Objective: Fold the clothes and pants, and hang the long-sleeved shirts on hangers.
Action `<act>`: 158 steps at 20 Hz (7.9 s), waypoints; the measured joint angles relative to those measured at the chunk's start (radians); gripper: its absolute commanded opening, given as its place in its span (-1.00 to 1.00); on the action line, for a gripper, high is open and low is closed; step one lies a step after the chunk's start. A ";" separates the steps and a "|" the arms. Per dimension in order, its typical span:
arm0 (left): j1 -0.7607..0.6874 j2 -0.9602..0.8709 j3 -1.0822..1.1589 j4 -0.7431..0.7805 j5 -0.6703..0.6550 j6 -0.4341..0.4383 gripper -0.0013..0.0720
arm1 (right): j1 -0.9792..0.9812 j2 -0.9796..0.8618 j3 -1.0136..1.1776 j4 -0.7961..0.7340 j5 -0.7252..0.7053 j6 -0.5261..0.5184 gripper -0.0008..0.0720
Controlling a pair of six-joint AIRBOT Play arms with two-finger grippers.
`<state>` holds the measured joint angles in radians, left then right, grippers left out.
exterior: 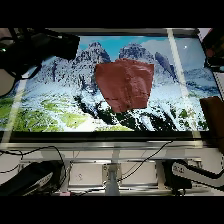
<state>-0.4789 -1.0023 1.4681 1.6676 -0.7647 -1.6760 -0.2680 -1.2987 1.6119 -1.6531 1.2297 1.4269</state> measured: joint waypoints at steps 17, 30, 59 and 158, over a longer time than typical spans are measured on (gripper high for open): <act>0.001 -0.246 0.000 -0.021 -0.209 -0.004 0.19 | 0.000 0.000 0.000 0.000 0.000 0.000 -0.93; 0.001 -0.650 0.000 -0.330 -0.250 0.110 0.74 | 0.000 0.000 0.000 0.048 -0.036 0.000 -0.93; 0.059 -0.835 0.000 -0.420 0.138 -0.076 0.12 | 0.000 0.000 0.000 0.314 -0.148 0.001 -0.93; 0.275 -0.140 -0.467 -0.199 -0.247 -0.082 0.99 | 0.330 -0.192 -0.701 1.086 -0.494 -0.424 -0.93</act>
<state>-0.2039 -1.1423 1.0008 1.4685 -1.0115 -1.7584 0.0620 -1.4910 0.9112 -0.5671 0.7353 1.0027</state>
